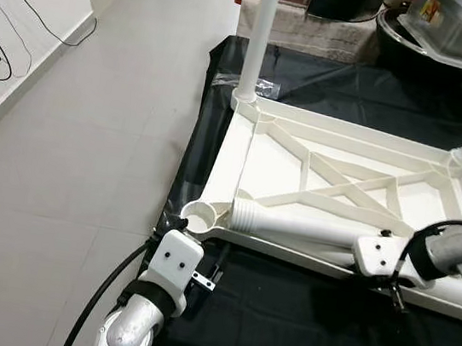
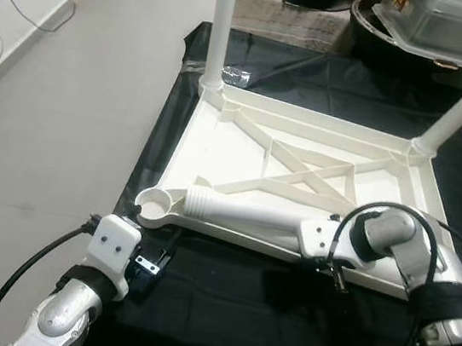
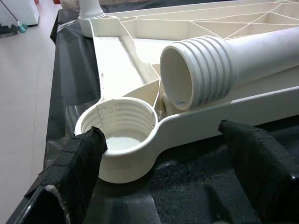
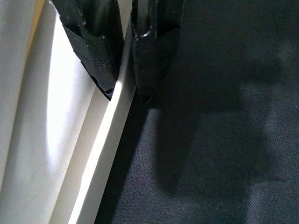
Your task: Building children table
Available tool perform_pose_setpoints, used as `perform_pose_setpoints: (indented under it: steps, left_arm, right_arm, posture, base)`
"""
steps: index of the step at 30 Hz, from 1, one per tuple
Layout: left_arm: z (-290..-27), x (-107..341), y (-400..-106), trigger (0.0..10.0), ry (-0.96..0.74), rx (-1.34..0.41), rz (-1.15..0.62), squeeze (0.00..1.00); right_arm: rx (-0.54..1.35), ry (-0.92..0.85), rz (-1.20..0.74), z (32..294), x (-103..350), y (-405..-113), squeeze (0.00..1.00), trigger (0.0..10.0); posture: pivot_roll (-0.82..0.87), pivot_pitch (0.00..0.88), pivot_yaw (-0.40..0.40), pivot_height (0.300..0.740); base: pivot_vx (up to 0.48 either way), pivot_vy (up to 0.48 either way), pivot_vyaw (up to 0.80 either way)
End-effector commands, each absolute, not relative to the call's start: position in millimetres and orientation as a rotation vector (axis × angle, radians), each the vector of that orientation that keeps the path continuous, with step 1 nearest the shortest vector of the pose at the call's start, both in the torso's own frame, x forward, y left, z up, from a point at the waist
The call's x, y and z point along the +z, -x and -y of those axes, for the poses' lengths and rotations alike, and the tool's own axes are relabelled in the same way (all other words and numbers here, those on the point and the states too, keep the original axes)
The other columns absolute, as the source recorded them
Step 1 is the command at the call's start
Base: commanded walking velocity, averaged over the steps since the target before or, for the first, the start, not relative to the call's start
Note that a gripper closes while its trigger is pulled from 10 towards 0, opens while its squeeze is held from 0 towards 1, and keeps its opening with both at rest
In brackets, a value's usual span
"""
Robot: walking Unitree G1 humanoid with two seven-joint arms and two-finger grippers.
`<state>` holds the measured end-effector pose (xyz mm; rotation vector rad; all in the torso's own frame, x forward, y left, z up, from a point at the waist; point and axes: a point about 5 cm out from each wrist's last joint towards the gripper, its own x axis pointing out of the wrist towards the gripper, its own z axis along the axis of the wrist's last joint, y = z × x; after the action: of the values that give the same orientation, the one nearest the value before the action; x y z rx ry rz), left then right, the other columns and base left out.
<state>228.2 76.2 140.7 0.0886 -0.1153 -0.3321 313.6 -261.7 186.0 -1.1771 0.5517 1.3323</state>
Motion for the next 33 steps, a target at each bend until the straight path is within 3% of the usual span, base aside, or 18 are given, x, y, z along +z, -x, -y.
perform_pose_setpoints:
  steps: [1,19,20,21,22,33]
  left_arm:
    - [-74,138,-226,10.0,-0.092,-0.341,0.098,0.00]
    - [-74,135,-226,10.0,-0.093,-0.341,0.093,0.00]
    - [-74,135,-226,10.0,-0.093,-0.341,0.094,0.00]
    - [-74,135,-226,10.0,-0.093,-0.341,0.094,0.00]
    - [-74,135,-225,10.0,-0.093,-0.341,0.094,0.00]
    - [-74,134,-225,10.0,-0.094,-0.342,0.089,0.00]
  right_arm:
    - [1.555,1.292,-0.557,237,158,-304,0.00,0.0]
    - [1.516,1.411,-0.595,247,169,-319,0.00,0.0]
    - [1.511,1.407,-0.598,247,168,-320,0.00,9.1]
    - [1.511,1.407,-0.598,247,168,-320,0.00,9.1]
    - [1.510,1.402,-0.608,247,166,-320,0.00,10.0]
    - [1.459,1.425,-0.680,258,164,-322,0.00,10.0]
  posture:
    - [0.06,0.207,-0.052,0.740]
    - [0.06,0.204,-0.057,0.740]
    - [0.06,0.203,-0.055,0.740]
    - [0.06,0.203,-0.055,0.740]
    - [0.05,0.201,-0.053,0.740]
    - [0.05,0.193,-0.053,0.740]
  base:
    - [0.000,0.000,0.00]
    - [0.000,0.000,0.00]
    - [0.000,0.000,0.00]
    - [0.000,0.000,0.00]
    - [0.000,0.000,0.00]
    - [0.000,0.000,0.00]
